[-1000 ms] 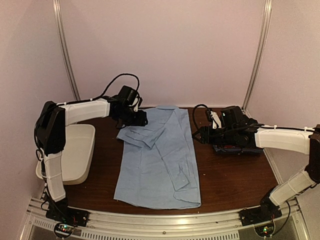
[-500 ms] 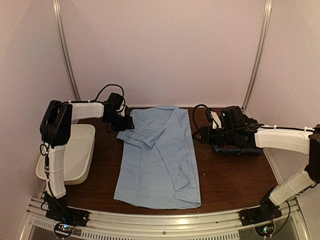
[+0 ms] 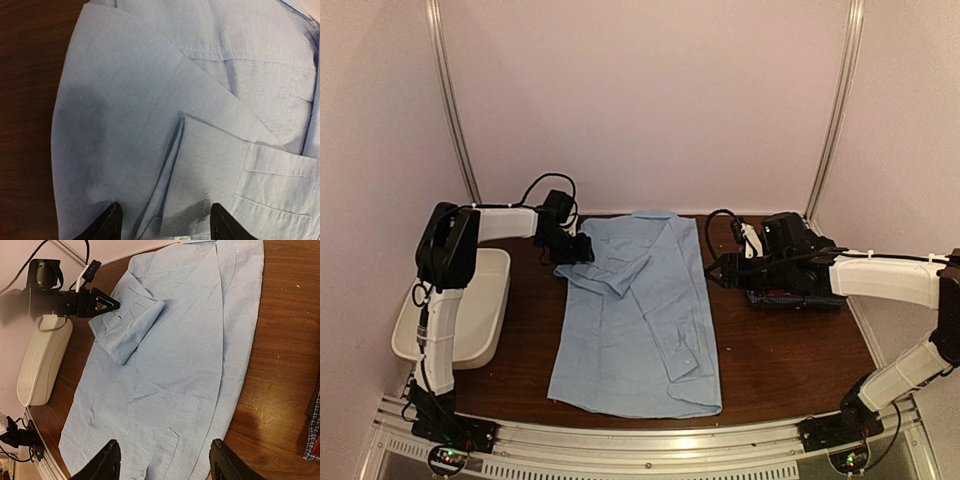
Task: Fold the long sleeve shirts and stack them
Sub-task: Pick up the sleeve from the 1/3-folded shirt.
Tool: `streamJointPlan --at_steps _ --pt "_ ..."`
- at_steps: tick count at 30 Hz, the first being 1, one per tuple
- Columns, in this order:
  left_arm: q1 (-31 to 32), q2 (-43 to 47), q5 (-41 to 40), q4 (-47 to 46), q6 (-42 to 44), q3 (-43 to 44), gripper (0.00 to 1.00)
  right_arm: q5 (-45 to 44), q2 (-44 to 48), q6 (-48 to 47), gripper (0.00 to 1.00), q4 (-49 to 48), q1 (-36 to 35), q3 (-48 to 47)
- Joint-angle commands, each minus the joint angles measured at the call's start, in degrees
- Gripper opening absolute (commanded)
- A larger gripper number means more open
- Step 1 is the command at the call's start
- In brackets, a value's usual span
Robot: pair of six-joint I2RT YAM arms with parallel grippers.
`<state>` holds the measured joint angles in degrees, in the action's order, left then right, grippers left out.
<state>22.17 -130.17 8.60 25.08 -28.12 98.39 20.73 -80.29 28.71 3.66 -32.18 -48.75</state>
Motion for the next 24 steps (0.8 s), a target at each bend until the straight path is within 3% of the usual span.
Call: streamJointPlan --at_steps 1,8,14,21,24 --pt "-0.16 -1.25 2.39 0.39 0.81 2.22 0.61 -1.13 0.96 -0.33 0.62 0.27 -0.34 0.50" --pt "1.05 0.72 3.08 0.51 0.62 1.38 0.51 -0.58 0.28 -0.07 0.62 -0.30 -0.29 0.46" --pt "1.44 1.96 3.60 0.50 0.49 1.10 0.37 -0.34 -0.04 -0.06 0.62 -0.50 -0.34 0.11" --pt "2.61 3.71 4.64 0.50 0.36 1.45 0.10 -0.38 -0.13 0.11 0.62 -0.99 -0.38 0.56" --pt "3.63 4.88 5.44 0.41 0.23 1.53 0.03 -0.47 -0.11 0.25 0.62 -1.18 -0.33 0.61"
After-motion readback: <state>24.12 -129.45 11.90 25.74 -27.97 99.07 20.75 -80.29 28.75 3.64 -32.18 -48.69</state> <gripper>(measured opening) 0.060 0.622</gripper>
